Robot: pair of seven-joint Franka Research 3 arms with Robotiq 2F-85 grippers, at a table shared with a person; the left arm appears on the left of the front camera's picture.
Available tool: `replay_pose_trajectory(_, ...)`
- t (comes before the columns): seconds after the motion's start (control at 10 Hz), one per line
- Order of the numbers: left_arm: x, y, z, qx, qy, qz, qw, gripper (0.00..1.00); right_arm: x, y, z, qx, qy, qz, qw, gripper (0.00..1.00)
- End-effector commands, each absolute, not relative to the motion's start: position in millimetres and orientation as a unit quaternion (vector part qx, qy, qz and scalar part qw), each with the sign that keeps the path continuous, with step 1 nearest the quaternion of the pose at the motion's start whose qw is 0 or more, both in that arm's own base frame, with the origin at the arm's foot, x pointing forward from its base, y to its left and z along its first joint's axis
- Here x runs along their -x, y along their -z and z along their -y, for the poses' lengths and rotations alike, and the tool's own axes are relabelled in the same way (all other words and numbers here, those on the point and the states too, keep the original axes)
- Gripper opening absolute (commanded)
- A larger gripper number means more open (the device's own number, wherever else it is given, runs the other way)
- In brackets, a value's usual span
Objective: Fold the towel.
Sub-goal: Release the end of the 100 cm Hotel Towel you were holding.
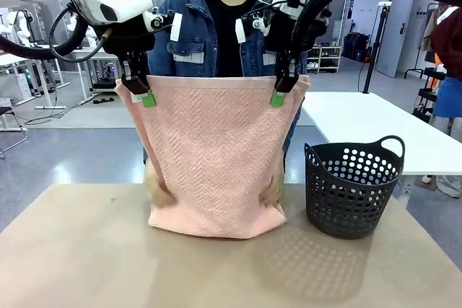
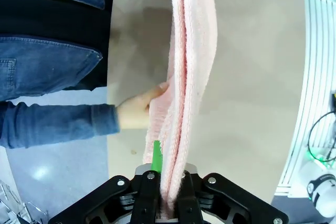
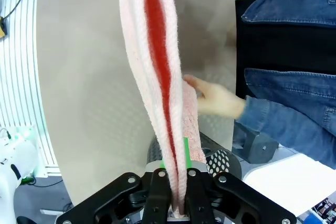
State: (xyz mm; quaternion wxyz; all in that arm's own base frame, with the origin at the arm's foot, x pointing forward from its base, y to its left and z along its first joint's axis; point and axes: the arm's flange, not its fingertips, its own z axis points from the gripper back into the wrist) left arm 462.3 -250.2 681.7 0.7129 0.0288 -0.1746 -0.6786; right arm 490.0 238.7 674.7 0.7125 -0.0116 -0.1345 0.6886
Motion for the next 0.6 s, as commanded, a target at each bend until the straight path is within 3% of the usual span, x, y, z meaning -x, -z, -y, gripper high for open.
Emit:
replay_pose_trajectory(0.0,-462.1,-683.0,248.3,-0.039,0.679,0.173,0.712,0.0,-489.7,-676.1,-237.5,0.012,-0.688,0.134,0.713,0.0)
replay_pose_trajectory(0.5,-462.1,-683.0,248.3,-0.039,0.679,0.173,0.712,0.0,-489.7,-676.1,-237.5,0.012,-0.688,0.134,0.713,0.0)
